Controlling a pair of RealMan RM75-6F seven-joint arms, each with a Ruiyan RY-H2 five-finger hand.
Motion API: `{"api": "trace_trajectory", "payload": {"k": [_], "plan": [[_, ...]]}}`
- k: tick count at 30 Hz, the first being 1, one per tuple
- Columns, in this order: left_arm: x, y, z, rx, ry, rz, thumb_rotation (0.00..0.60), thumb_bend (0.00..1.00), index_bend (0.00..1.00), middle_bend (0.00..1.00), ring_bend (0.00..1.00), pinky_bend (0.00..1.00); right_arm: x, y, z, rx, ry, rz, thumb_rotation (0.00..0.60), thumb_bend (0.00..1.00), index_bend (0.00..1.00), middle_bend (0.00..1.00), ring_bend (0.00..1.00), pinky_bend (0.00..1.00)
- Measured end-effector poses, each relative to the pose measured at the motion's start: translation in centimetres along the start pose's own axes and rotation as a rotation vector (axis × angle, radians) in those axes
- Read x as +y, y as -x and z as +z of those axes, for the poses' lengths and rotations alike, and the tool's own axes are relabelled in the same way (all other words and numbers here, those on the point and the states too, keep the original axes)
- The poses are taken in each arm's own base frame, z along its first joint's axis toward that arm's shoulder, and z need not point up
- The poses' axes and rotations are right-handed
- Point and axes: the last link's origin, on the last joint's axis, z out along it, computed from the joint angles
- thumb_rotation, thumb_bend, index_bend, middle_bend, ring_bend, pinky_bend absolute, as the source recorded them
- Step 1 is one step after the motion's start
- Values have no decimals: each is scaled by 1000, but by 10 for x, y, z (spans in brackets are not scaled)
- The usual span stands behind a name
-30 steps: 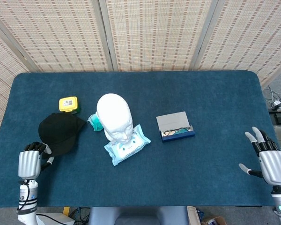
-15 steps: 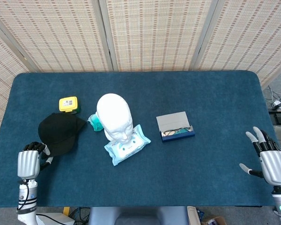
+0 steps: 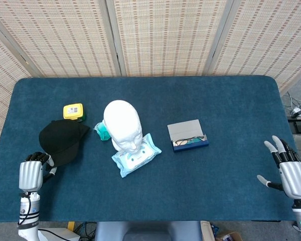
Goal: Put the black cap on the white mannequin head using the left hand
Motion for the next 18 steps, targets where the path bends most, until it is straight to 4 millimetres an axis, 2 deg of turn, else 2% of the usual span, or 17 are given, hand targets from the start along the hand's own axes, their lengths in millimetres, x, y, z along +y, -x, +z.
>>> {"api": "trace_trajectory", "payload": {"k": [10, 18], "plan": [[6, -11, 5, 81, 111, 10, 600, 413, 768, 706, 471, 479, 1, -1, -1, 3, 1, 3, 600, 0, 0, 34, 0, 159], [13, -22, 11, 156, 261, 52, 600, 418, 786, 720, 479, 483, 1, -2, -1, 6, 0, 5, 600, 0, 0, 34, 0, 159]]}}
